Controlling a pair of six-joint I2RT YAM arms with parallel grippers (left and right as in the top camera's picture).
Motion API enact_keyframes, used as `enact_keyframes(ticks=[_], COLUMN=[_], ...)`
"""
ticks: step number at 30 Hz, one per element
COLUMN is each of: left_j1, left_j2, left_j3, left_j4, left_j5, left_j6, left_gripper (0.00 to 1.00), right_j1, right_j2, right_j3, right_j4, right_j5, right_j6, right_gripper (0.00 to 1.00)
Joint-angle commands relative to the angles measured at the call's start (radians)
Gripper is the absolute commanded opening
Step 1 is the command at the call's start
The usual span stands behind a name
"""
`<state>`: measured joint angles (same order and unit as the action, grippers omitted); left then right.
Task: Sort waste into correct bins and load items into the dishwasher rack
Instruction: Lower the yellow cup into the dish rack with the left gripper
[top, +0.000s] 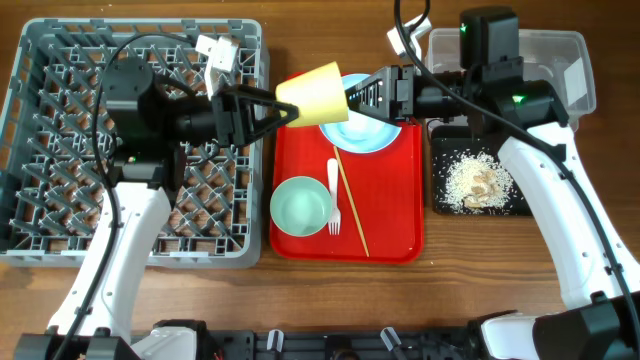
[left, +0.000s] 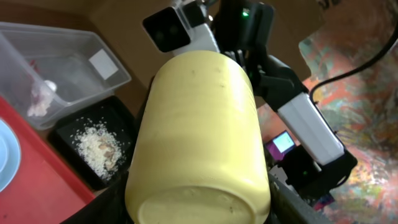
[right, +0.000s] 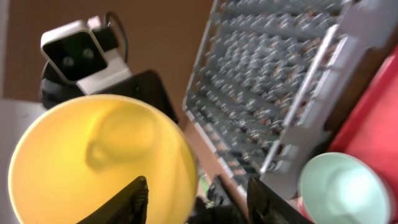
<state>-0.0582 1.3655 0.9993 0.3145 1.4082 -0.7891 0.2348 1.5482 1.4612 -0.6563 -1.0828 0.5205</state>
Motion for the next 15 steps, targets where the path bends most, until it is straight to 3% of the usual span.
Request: enact_keyframes(ticks=[1,3,7,10,15], left_j1=[0.052,0.067,0.083,0.105,0.156], left_j2=[0.004,0.003,-0.005,-0.066,-0.157], left_j3=[0.009,0.009,0.01,0.07,0.192], left_j4=[-0.182,-0.327,-0.708,-0.956,-1.253], left_j5=[-0.059,-0.148,-0.578,-0.867,-1.177], left_j6=[0.196,0.298,0.483,0.498,0.494], left_gripper=[0.57,0.57,0.47,0.35,0.12], right_j1=[0.001,0.001,0.001,-0.006,-0.028], right_j2=[0.006,0.006,0.005,0.005,-0.032], right_j3=[0.003,0.003,0.003,0.005,0.005], right_j4=[0.001,0.001,-0.069,-0.173,-0.306], right_j5=[0.168,0.233,0.404,0.523,0.726], right_j6=[0.003,-0.011,-0.055,-0.105,-0.174], right_gripper=[0.53,0.54,0.55,0.54,0.53])
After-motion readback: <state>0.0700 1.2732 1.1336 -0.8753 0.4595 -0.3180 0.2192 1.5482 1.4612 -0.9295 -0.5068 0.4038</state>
